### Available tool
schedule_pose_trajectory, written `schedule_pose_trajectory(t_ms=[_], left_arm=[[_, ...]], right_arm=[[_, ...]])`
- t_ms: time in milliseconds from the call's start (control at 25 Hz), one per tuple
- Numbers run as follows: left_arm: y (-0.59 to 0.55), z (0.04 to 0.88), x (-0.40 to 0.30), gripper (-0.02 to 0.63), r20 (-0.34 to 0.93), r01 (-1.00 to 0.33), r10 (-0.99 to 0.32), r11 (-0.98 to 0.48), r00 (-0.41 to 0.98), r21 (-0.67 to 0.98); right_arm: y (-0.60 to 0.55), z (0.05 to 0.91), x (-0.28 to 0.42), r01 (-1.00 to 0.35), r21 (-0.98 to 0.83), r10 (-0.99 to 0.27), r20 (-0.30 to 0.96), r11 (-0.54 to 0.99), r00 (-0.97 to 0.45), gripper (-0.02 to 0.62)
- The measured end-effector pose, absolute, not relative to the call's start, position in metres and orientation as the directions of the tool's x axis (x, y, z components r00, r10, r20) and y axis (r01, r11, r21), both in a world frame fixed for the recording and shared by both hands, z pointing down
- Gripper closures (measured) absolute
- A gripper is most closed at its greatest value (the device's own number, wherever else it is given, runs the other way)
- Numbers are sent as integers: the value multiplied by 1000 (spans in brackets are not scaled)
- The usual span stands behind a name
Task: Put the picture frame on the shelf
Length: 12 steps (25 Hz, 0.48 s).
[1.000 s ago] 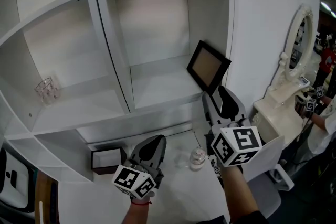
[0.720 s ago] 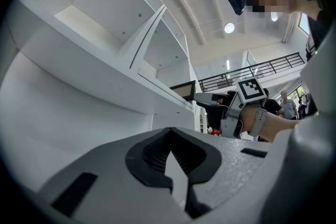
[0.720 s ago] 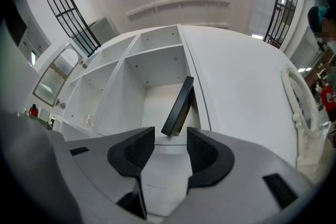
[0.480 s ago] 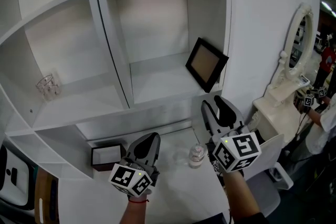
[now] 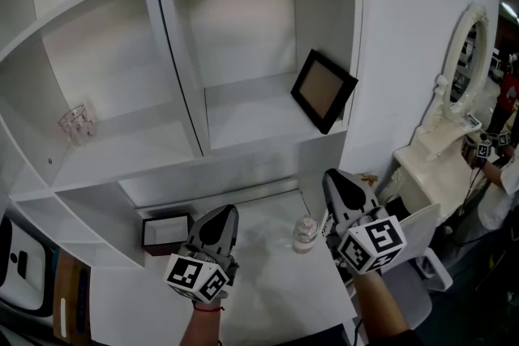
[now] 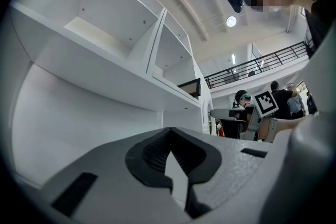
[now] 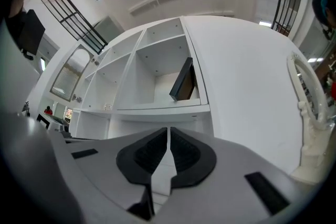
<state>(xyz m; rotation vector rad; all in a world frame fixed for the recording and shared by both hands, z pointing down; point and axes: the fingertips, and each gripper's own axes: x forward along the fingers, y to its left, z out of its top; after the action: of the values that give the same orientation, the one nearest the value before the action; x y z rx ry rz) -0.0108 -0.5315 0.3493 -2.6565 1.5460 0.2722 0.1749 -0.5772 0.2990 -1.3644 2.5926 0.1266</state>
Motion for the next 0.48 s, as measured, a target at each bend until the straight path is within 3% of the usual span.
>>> schedule_pose_trajectory(t_ms=[480], left_arm=[[-520,373,-46,601,-159,-912,-901,-411,403,15]], right_arm=[[-565,338,192,-815,11,-795,-212,579,-568,591]])
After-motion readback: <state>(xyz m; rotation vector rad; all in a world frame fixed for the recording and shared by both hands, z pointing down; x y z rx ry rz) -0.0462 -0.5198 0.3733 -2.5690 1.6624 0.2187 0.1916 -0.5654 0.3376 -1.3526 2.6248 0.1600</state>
